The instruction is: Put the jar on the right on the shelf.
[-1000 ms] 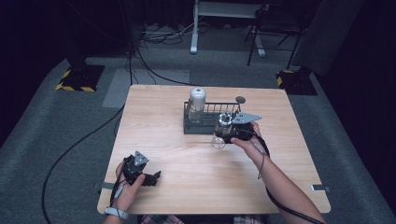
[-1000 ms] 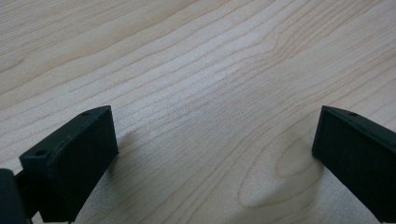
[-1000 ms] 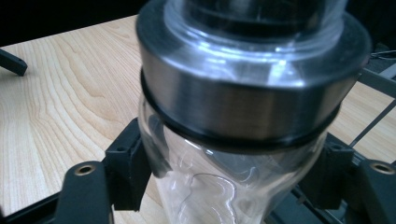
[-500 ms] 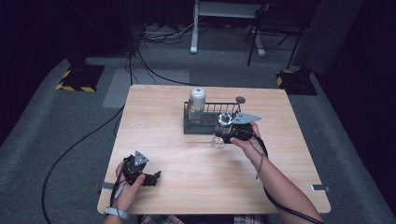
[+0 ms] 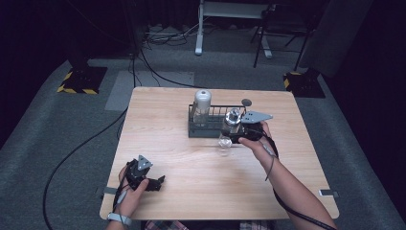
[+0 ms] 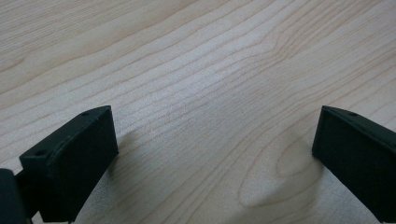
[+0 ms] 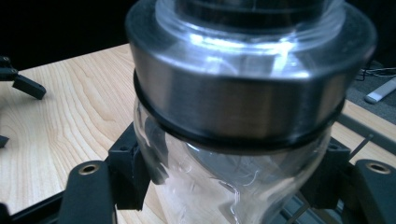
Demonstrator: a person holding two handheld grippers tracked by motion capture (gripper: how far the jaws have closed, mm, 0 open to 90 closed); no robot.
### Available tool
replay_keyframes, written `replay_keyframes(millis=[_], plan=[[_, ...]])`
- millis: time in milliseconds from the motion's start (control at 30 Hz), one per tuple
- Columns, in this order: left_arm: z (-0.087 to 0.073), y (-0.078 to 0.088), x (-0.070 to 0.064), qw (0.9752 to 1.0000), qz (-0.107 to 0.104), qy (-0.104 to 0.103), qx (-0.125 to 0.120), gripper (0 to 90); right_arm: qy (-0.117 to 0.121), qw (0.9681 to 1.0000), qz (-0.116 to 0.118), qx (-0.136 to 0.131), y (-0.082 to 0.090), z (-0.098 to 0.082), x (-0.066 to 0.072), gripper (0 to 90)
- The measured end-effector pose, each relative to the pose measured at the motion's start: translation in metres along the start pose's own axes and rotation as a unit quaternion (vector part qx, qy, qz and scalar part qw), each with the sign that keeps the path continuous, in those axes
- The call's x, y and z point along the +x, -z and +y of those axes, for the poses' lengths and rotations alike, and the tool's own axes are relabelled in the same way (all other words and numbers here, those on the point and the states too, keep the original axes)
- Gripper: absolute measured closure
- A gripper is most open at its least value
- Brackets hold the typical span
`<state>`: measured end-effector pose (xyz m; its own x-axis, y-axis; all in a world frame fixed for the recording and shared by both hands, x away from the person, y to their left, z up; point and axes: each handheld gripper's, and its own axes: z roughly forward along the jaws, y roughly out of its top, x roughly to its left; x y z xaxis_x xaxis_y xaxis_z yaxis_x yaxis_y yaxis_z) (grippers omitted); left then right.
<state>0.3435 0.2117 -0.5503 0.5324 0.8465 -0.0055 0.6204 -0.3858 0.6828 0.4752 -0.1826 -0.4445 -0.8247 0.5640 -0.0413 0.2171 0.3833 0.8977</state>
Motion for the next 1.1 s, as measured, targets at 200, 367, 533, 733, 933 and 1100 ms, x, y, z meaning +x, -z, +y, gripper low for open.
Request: replay_keyframes(millis=[200,367,533,733,933,1100], plan=[[0.000,0.000,0.000,1.0000,0.000,0.000,0.000,0.0,0.002,1.0000,-0.002,-0.003,0.006,0.012,0.000,31.6],[0.000,0.000,0.000,1.0000,0.000,0.000,0.000,0.0,0.007,0.9999,-0.003,-0.006,0.011,0.024,-0.001,31.6],[0.000,0.000,0.000,1.0000,0.000,0.000,0.000,0.0,0.010,0.9999,-0.006,-0.010,0.016,0.037,-0.004,31.6],[0.000,0.000,0.000,1.0000,0.000,0.001,0.000,0.0,0.004,0.9999,-0.006,-0.014,0.019,0.048,-0.008,31.6],[0.000,0.000,0.000,1.0000,0.000,0.001,0.000,0.0,0.009,0.9998,-0.011,-0.016,0.021,0.057,-0.010,31.6],[0.000,0.000,0.000,1.0000,0.000,0.000,0.000,0.0,0.007,0.9996,-0.017,-0.020,0.023,0.066,-0.014,31.6]])
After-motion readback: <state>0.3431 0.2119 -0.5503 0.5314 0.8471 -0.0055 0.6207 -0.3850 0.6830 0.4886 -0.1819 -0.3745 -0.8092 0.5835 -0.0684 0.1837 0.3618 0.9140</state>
